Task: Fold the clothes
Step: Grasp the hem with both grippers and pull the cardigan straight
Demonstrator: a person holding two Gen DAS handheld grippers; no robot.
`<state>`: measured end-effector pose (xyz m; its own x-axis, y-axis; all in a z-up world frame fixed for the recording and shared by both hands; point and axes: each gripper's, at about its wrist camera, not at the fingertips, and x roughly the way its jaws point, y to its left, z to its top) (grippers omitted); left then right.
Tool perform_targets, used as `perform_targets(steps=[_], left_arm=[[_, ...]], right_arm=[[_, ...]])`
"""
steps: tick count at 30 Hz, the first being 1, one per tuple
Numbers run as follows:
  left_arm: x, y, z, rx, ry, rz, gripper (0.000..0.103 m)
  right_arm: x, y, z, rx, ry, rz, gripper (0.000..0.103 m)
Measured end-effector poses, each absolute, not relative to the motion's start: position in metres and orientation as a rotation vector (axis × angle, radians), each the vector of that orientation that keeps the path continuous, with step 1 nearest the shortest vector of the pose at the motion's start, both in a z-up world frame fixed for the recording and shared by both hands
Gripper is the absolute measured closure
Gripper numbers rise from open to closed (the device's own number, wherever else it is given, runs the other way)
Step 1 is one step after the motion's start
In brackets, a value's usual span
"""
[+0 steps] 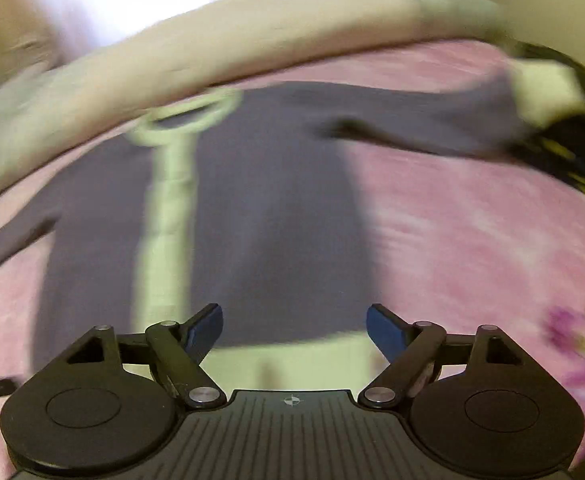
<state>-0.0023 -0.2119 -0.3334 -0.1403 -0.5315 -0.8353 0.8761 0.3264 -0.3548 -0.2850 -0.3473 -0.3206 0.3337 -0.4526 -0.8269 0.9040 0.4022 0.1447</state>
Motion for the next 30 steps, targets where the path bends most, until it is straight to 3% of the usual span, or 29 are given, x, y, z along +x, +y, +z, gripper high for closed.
perform_targets(steps=[1, 2, 7, 9, 16, 21, 25, 30], left_arm=[[-0.008, -0.217, -0.335, 0.371, 1.164, -1.282, 0.099], [-0.014, -0.221, -0.339, 0.353, 1.166, -1.287, 0.099], [-0.049, -0.235, -0.37, 0.394, 1.17, -1.272, 0.099], [-0.068, -0.229, -0.376, 0.433, 1.106, -1.252, 0.099], [-0.104, -0.221, -0.355, 0.465, 1.046, -1.211, 0.098], [-0.131, -0.238, -0.365, 0.441, 1.048, -1.188, 0.098], [-0.163, -0.232, -0.375, 0.532, 1.02, -1.11, 0.099], [-0.172, -0.209, -0.349, 0.587, 1.173, -1.005, 0.098]], right_arm=[[-0.27, -0.348, -0.329, 0.653, 0.814, -0.941, 0.059], [-0.257, -0.347, -0.338, 0.625, 0.835, -0.904, 0.061], [-0.241, -0.343, -0.4, 0.442, 1.037, -0.78, 0.061], [-0.262, -0.332, -0.409, 0.398, 1.033, -0.759, 0.061], [-0.288, -0.329, -0.394, 0.473, 1.091, -0.7, 0.061], [-0.307, -0.331, -0.373, 0.483, 0.932, -0.686, 0.061], [-0.311, -0.311, -0.401, 0.353, 1.05, -0.656, 0.061], [-0.33, -0.293, -0.392, 0.403, 1.236, -0.621, 0.061]])
